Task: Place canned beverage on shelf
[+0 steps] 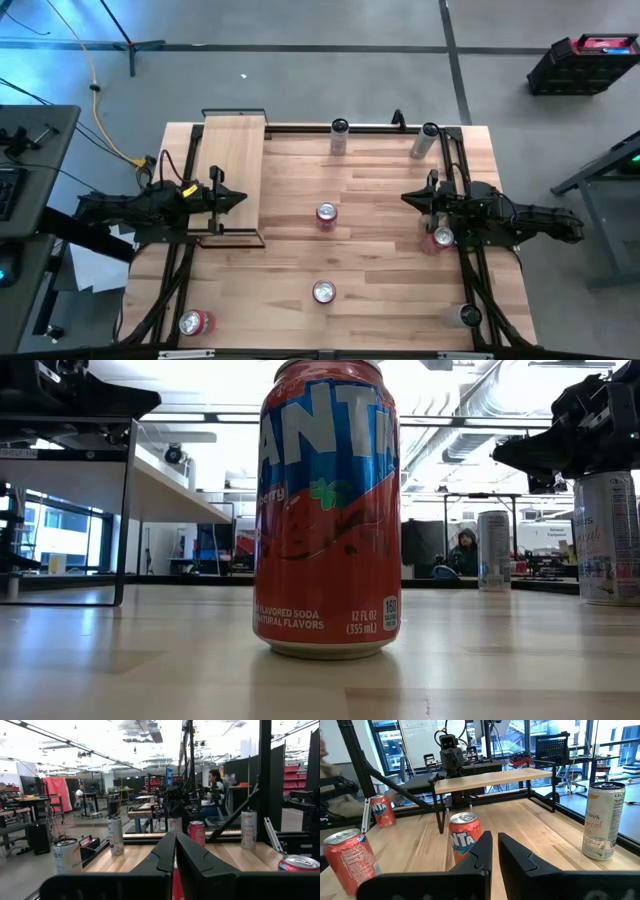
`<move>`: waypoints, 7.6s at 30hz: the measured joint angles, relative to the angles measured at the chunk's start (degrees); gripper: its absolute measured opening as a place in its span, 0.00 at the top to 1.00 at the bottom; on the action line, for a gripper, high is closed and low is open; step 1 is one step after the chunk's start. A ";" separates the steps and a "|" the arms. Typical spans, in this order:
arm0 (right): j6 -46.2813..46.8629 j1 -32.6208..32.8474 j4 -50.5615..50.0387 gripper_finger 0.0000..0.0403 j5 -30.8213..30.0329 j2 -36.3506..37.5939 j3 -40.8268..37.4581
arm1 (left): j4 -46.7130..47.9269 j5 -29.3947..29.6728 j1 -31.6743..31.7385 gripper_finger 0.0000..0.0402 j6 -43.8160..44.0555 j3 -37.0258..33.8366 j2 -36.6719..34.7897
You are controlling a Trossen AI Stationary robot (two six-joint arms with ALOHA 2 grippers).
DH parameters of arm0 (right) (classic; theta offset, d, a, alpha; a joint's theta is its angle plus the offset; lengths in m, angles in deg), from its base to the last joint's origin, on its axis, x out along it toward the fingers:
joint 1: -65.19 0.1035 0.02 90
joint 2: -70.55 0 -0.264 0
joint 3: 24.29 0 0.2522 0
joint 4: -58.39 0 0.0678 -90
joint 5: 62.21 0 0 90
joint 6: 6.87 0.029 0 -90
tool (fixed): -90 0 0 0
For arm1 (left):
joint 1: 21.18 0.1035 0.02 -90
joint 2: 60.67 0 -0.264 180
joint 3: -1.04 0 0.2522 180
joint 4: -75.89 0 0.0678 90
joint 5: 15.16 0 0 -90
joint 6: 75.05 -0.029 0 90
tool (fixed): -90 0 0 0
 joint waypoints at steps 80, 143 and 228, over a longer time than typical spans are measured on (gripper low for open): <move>8.42 1.79 19.49 0.97 -0.39 -4.87 0.24 | 0.02 0.00 0.00 0.98 -0.02 -0.01 0.01; -12.44 12.93 33.21 0.19 -13.30 -71.91 27.32 | -7.94 -0.55 0.02 0.98 11.28 0.00 0.02; -7.29 9.18 49.18 0.30 -1.44 -110.92 40.63 | -21.63 -4.32 -5.36 0.54 4.53 28.41 68.95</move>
